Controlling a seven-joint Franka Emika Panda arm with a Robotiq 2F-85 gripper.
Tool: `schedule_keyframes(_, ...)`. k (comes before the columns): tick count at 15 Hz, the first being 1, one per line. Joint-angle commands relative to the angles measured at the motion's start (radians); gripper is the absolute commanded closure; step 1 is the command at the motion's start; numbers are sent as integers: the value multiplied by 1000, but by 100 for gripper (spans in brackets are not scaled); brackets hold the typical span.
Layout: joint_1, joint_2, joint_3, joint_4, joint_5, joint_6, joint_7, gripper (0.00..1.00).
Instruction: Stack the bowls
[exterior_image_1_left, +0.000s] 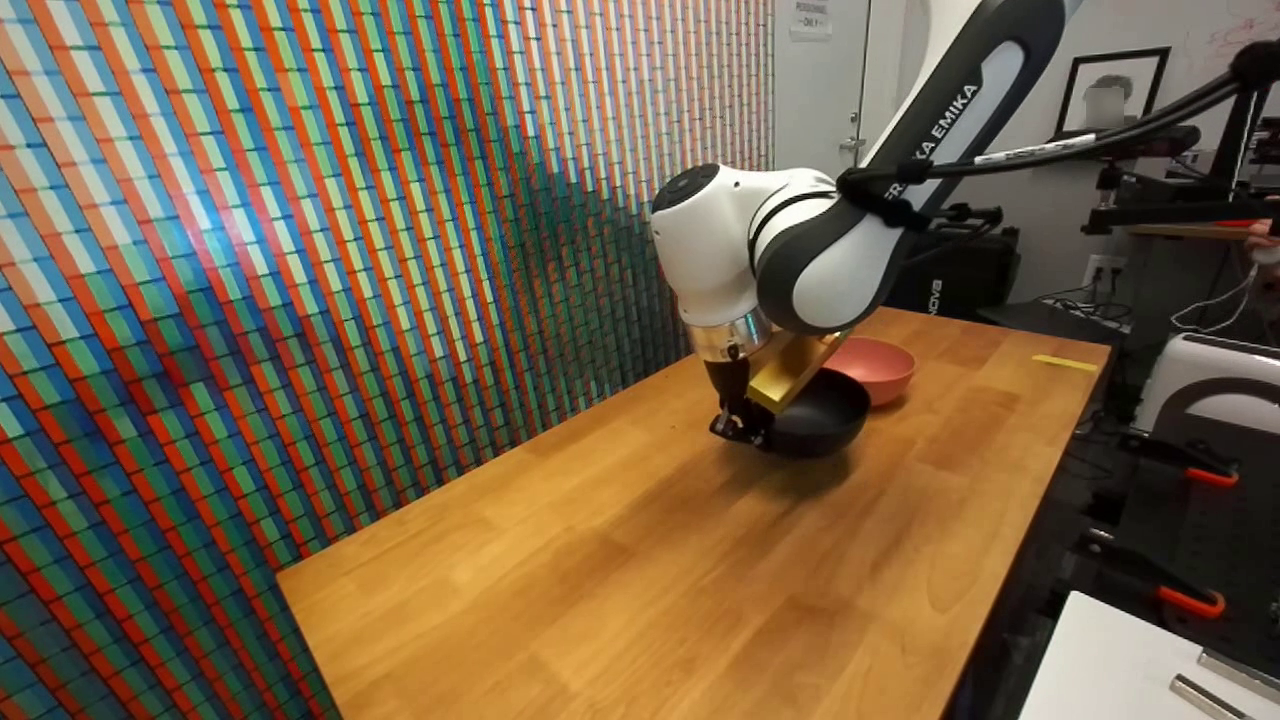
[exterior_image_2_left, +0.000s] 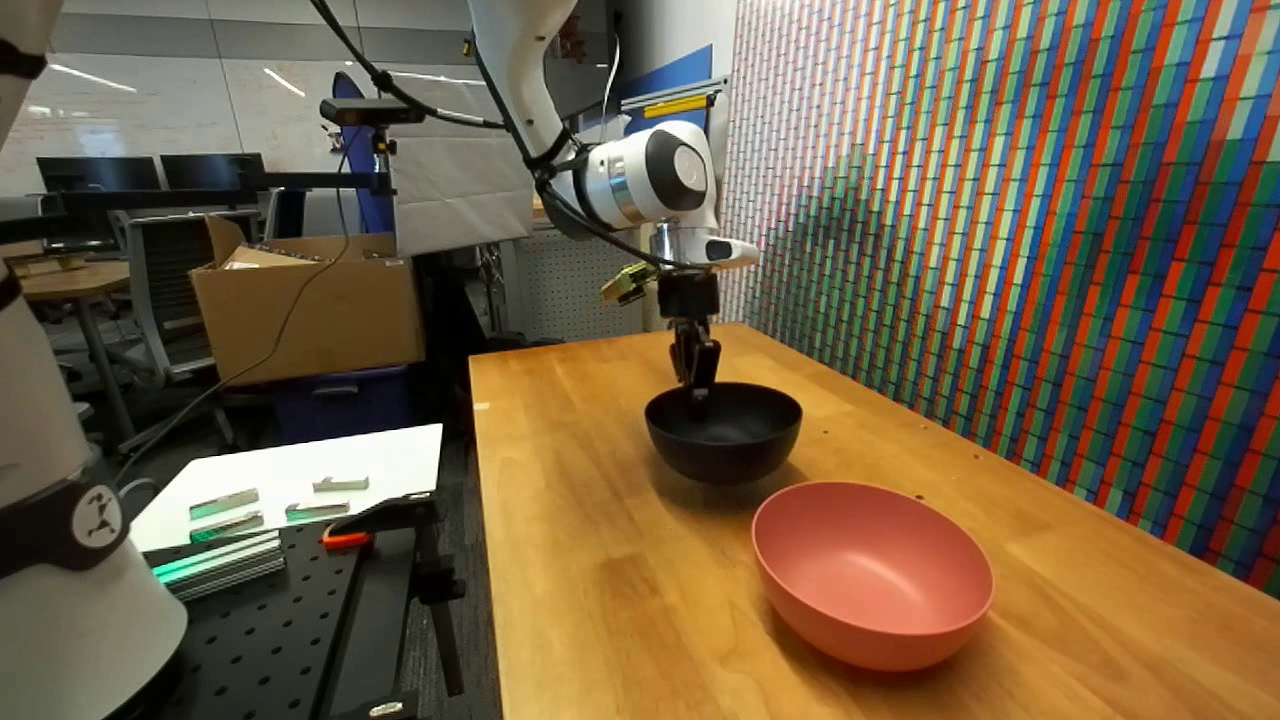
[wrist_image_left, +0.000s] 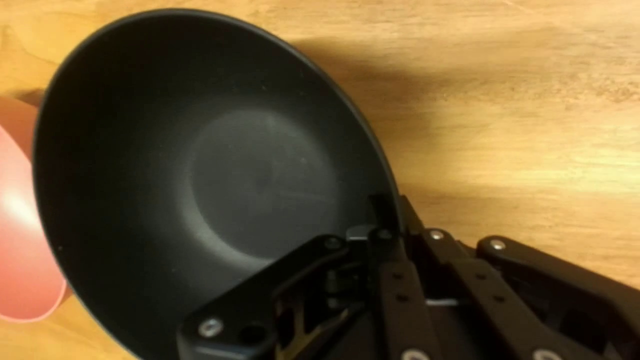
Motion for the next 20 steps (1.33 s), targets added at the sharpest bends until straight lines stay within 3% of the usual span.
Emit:
schedule_keyframes(1, -2, -82, -9, -26, -38, -19, 6, 97)
schedule_keyframes(7, -38, -161, -49, -61, -94, -26, 37, 97)
schedule_keyframes(20, -196, -208, -120, -173, -153, -21, 106, 97)
